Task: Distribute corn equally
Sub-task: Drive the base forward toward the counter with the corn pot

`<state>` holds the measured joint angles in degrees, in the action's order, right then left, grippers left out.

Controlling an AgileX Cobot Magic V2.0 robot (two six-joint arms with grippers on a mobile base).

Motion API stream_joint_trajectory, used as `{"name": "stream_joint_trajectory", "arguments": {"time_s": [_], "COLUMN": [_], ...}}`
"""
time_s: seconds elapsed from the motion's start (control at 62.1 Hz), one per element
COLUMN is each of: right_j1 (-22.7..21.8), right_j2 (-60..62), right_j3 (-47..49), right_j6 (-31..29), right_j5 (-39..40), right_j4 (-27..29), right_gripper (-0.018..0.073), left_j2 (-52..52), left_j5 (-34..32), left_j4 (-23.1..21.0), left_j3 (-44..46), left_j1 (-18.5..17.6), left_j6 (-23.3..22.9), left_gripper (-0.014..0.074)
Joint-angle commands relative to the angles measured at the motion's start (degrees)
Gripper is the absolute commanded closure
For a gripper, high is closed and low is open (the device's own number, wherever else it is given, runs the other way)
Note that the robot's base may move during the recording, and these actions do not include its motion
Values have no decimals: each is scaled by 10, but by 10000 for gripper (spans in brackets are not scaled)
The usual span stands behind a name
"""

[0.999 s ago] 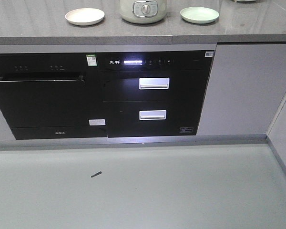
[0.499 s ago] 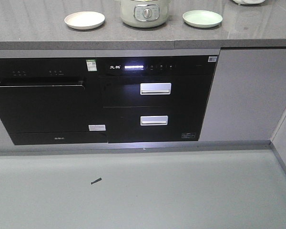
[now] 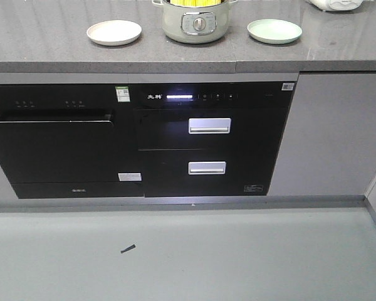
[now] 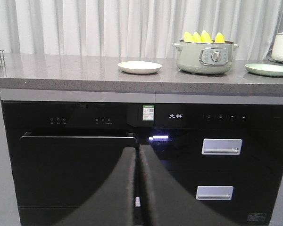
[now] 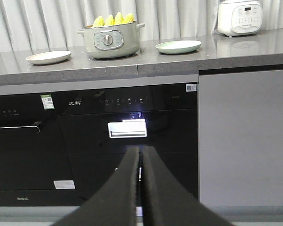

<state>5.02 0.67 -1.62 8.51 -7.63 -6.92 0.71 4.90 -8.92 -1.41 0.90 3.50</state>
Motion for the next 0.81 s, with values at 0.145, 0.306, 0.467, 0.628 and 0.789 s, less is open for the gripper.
{"name": "stream_joint_trajectory", "arguments": {"time_s": [0.145,0.306,0.467,0.628,0.789], "right_j1": [-4,-4,-4,-4,-4], "right_j2": [3,3,3,3,3], "right_j3": [-11,-11,-11,-11,-11], "right_j6": [-3,-3,-3,-3,-3], "right_j5": [42,42,42,42,42], "right_j4": [-3,-3,-3,-3,-3], "right_gripper": [561,561,561,561,561], "left_j2": [8,8,8,8,8], "left_j5": [-39,-39,-39,-39,-39], "left_j4": [-6,-6,-6,-6,-6], "left_j3": [13,13,13,13,13], "left_j1": [0,0,0,0,0], "left_j6": [0,0,0,0,0], "left_gripper": [602,602,602,602,602]}}
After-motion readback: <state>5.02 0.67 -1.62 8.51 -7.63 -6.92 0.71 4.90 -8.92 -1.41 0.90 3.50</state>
